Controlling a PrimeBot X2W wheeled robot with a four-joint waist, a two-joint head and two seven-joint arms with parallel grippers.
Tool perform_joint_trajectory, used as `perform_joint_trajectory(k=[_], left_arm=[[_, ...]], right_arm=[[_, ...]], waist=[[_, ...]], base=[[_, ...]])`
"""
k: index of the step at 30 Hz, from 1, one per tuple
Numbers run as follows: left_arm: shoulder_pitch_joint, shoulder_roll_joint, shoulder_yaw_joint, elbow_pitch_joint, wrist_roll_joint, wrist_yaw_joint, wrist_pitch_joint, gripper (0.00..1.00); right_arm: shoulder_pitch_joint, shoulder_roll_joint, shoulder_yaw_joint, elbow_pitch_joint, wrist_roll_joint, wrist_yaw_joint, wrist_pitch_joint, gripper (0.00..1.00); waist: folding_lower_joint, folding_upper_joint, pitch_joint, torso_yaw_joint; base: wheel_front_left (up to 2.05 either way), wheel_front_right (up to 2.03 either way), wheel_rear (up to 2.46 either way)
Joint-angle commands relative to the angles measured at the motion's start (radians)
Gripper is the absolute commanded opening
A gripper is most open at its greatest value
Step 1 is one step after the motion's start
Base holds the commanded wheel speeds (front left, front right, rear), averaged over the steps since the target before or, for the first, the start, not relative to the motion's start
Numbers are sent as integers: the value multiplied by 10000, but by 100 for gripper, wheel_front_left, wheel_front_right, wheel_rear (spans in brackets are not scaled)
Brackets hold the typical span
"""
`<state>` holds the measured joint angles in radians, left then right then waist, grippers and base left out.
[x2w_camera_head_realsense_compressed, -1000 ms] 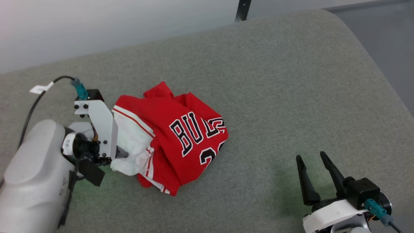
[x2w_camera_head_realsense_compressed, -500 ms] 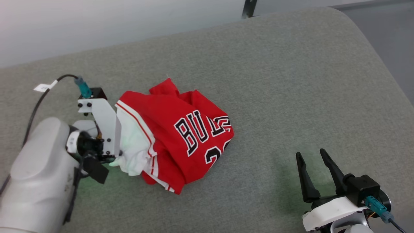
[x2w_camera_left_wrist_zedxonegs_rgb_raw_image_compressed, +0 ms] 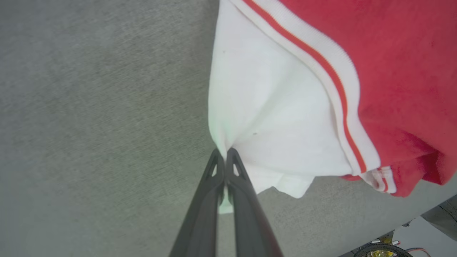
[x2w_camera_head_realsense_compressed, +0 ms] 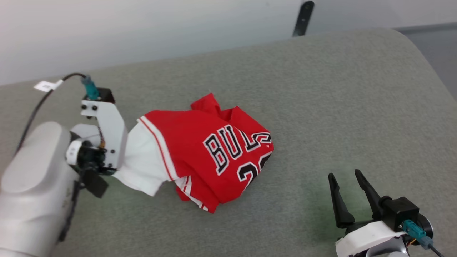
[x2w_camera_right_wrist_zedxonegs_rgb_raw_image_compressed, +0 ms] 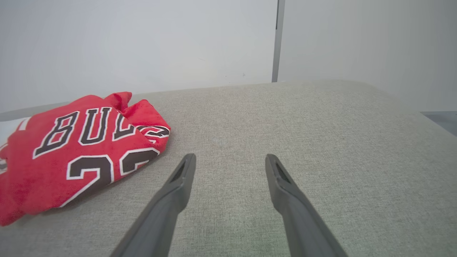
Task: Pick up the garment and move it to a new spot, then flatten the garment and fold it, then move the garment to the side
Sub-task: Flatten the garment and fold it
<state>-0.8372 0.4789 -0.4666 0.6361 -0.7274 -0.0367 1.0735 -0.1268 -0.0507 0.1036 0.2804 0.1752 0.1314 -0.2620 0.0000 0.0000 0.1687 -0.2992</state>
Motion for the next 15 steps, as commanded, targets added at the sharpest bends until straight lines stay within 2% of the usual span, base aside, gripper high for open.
perform_joint_trajectory(k=[1, 6, 15], left_arm=[[-51, 157, -37, -87, 118, -110, -9, 0], [72, 844, -158, -437, 371, -357, -134, 0], [752, 2067, -215, -710, 586, -411, 26, 0]], right_arm=[[121, 7, -29, 12, -72, -14, -44, 100], [103, 6, -34, 33, -162, -14, -44, 100], [154, 7, -81, 51, -256, -14, -44, 100]], waist=[[0, 0, -235, 310], [0, 0, -315, 560], [0, 0, -311, 745]], base=[[0, 0, 0], [0, 0, 0], [0, 0, 0]])
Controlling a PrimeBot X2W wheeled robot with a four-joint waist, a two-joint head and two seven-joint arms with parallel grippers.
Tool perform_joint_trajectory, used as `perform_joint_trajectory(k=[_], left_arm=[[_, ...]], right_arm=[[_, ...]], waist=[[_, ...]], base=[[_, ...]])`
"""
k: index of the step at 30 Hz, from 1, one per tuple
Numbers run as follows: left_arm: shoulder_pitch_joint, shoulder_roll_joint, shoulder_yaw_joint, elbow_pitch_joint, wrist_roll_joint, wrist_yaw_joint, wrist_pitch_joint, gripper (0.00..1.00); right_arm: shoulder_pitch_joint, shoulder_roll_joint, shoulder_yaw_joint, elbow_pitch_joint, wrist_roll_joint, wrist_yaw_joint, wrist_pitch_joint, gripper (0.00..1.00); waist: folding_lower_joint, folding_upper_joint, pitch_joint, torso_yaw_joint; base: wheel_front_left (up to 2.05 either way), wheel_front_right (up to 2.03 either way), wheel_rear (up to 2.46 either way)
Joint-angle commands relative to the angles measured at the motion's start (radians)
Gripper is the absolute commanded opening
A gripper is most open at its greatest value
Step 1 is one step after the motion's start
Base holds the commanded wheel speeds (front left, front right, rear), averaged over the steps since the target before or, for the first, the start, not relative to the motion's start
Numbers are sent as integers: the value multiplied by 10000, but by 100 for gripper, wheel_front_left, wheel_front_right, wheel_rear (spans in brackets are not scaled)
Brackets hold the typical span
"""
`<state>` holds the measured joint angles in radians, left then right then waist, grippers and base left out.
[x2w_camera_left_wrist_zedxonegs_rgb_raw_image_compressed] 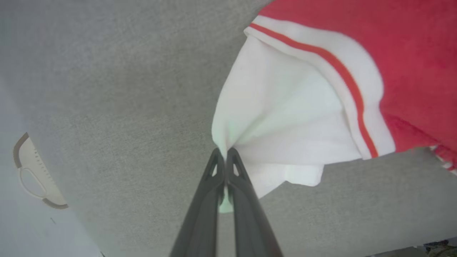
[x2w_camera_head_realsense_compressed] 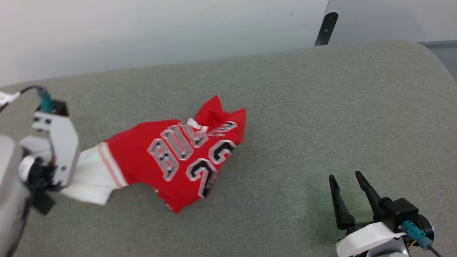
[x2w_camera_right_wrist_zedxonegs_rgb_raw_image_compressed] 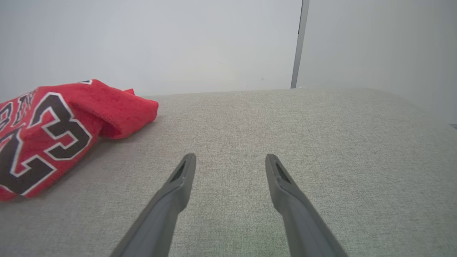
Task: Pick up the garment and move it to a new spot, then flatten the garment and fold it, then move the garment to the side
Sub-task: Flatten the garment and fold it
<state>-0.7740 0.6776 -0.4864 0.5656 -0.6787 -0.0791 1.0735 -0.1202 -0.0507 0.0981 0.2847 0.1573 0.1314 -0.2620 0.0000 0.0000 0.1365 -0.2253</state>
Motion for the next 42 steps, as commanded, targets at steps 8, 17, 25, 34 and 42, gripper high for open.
perform_joint_trajectory(k=[8, 17, 25, 34, 42], left_arm=[[1241, 782, 200, 367, -163, 542, 224, 0], [2810, 396, 329, 203, -927, 1255, 711, 0], [3726, 117, 304, -287, -1328, 2008, 1367, 0], [4021, 140, 680, -1375, -1599, 2456, 1023, 100], [4171, 257, 1100, -2531, -1758, 2679, 508, 100]], right_arm=[[12, 9, 0, -30, -89, -14, -44, 100], [108, 9, -50, -22, -78, -14, -45, 100], [111, 8, 49, 40, -98, -14, -45, 100], [286, 8, 53, 247, -143, -14, -45, 100], [476, 8, 121, 549, -234, -14, -45, 100]], waist=[[0, 0, 192, -39], [0, 0, 244, -10], [0, 0, 126, 29], [0, 0, -299, 135], [0, 0, -1037, 446]], base=[[0, 0, 0], [0, 0, 0], [0, 0, 0], [0, 0, 0], [0, 0, 0]])
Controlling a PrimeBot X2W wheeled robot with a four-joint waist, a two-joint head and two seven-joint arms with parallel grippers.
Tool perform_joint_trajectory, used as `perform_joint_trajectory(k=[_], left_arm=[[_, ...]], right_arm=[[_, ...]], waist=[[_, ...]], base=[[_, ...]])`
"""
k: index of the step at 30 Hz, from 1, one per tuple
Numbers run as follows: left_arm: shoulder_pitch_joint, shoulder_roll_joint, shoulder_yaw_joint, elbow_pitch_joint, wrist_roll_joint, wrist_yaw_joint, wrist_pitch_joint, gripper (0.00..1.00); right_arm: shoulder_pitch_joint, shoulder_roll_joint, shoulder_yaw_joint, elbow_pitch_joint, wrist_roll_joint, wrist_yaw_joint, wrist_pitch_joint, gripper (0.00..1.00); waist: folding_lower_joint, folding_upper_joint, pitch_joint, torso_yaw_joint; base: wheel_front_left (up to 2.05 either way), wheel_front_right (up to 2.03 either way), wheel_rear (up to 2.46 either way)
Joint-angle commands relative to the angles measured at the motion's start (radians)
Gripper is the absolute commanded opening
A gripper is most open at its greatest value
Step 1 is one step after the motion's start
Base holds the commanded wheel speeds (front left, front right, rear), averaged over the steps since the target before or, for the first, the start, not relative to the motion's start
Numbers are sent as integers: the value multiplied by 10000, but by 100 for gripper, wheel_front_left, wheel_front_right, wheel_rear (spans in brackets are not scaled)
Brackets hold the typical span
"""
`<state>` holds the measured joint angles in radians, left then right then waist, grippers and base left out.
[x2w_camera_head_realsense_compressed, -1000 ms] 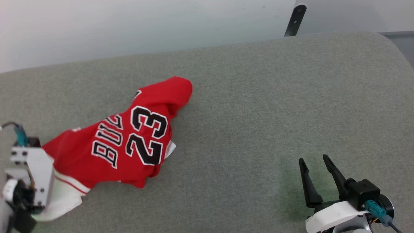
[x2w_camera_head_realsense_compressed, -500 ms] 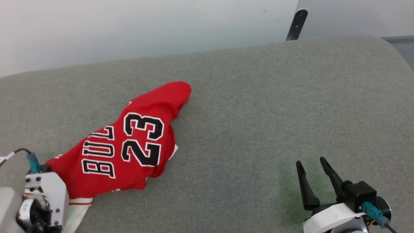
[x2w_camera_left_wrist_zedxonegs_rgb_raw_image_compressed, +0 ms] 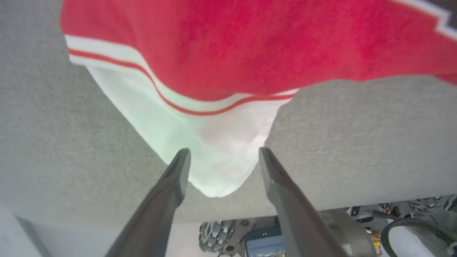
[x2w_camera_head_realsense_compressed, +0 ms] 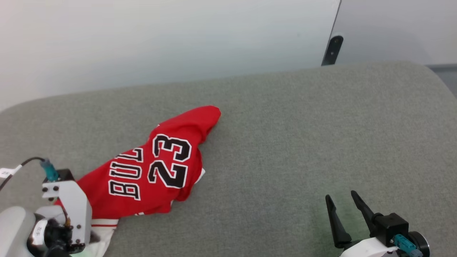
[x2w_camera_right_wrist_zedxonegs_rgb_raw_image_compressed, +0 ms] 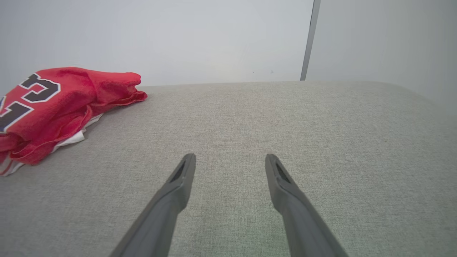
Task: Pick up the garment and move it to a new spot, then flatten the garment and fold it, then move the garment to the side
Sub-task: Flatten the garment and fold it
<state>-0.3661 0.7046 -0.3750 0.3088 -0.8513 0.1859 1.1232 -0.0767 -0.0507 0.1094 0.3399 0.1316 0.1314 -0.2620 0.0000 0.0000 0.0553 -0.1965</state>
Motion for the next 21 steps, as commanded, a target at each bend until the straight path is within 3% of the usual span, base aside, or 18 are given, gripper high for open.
perform_joint_trajectory(k=[1, 4, 7, 14, 21], left_arm=[[141, 14, 61, -152, -41, 13, -116, 100], [266, 117, 292, -826, 123, -31, -831, 100], [424, -67, 539, -1695, 175, -384, -2014, 100], [1283, -975, 1246, -3119, 772, -740, -5956, 100], [2503, -1955, 1548, -3438, 1760, -962, -10007, 100]], right_arm=[[65, 8, 38, 38, -2, -14, -45, 100], [142, 9, 168, 137, -26, -14, -45, 100], [102, 6, 202, 153, -41, -14, -45, 100], [-83, 6, 244, 163, -44, -14, -45, 100], [-295, -144, 414, 183, -1, -14, 63, 100]], waist=[[0, 0, -324, 199], [0, 0, -564, 359], [0, 0, -696, 576], [0, 0, -932, 1262], [0, 0, -1153, 2160]], base=[[0, 0, 0], [0, 0, 0], [0, 0, 0], [0, 0, 0], [0, 0, 0]])
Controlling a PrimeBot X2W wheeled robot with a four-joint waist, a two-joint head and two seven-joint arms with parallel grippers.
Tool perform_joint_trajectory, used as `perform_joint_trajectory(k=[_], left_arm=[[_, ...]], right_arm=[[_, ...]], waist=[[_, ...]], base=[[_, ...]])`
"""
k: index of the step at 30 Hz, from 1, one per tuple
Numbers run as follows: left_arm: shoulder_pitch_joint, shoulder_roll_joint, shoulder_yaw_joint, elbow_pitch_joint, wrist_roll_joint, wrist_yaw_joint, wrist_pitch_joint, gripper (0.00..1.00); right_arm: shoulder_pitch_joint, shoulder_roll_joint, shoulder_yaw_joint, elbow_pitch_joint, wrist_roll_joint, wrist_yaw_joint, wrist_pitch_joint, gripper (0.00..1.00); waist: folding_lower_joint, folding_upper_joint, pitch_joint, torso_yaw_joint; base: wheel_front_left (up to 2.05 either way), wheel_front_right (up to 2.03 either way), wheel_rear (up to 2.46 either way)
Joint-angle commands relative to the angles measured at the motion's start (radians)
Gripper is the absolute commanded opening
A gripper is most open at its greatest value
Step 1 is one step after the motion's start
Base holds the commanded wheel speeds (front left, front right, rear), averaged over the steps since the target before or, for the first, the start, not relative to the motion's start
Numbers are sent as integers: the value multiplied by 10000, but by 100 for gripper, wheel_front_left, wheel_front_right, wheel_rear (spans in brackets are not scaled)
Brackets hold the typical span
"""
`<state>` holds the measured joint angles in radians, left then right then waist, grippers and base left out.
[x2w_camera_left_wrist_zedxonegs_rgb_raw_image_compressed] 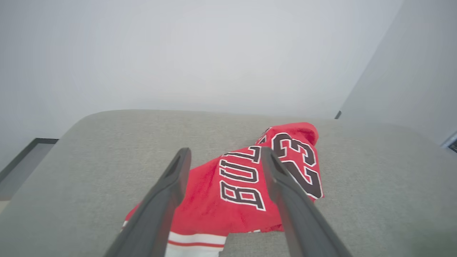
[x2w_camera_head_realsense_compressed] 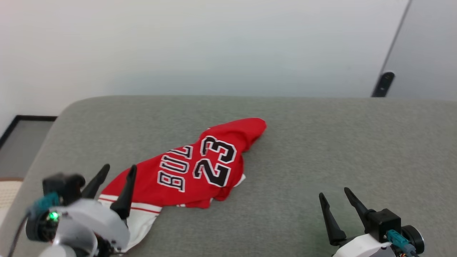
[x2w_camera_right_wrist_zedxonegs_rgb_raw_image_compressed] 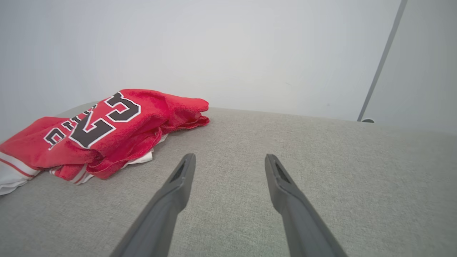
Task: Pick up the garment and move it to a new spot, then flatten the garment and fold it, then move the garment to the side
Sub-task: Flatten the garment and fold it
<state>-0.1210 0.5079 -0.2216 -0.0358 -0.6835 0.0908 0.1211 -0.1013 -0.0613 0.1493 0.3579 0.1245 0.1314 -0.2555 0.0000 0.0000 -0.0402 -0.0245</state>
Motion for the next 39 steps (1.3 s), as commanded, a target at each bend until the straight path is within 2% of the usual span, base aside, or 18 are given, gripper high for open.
perform_joint_trajectory(k=[1, 3, 8, 12, 17, 25, 32, 35, 39], left_arm=[[209, -17, 25, 77, 238, -79, -454, 100], [569, -291, -22, 232, 338, -156, -1212, 100], [1060, -809, 266, 621, 623, 57, -3001, 100], [1362, -1330, 511, 853, 506, 189, -3585, 100], [1499, -1716, 300, 1041, 592, -58, -3743, 100], [1232, -2080, -545, 1384, 676, -632, -3629, 100], [1059, -2636, -1068, 1607, 504, -1146, -3695, 100], [980, -2915, -1147, 1748, 465, -1293, -3764, 100], [871, -3257, -1095, 2016, 511, -1486, -3841, 100]], right_arm=[[-112, -79, 97, 7, 97, -14, 48, 100], [-231, -164, 167, -11, 222, -14, 121, 100], [-426, -475, 352, 65, 502, -14, 414, 100], [-788, -802, 669, 270, 903, -14, 907, 100], [-1702, -1499, 1818, 763, 1756, -14, 2044, 100], [-3200, -2611, 3665, 1876, 3574, -14, 4330, 100], [-4817, -2938, 5093, 2654, 4635, -14, 6182, 100], [-5643, -3002, 5516, 3390, 4650, -14, 6810, 100], [-6576, -2697, 6005, 4473, 4721, -14, 7546, 100]], waist=[[0, 0, -239, 568], [0, 0, -319, 869], [0, 0, -552, 1734], [0, 0, -664, 2416], [0, 0, -703, 3183], [0, 0, -731, 4334], [0, 0, -229, 4874], [0, 0, 99, 5039], [0, 0, 545, 5229]], base=[[0, 0, 0], [0, 0, 0], [0, 0, 0], [0, 0, 0], [0, 0, 0], [0, 0, 0], [0, 0, 0], [0, 0, 0], [0, 0, 0]])
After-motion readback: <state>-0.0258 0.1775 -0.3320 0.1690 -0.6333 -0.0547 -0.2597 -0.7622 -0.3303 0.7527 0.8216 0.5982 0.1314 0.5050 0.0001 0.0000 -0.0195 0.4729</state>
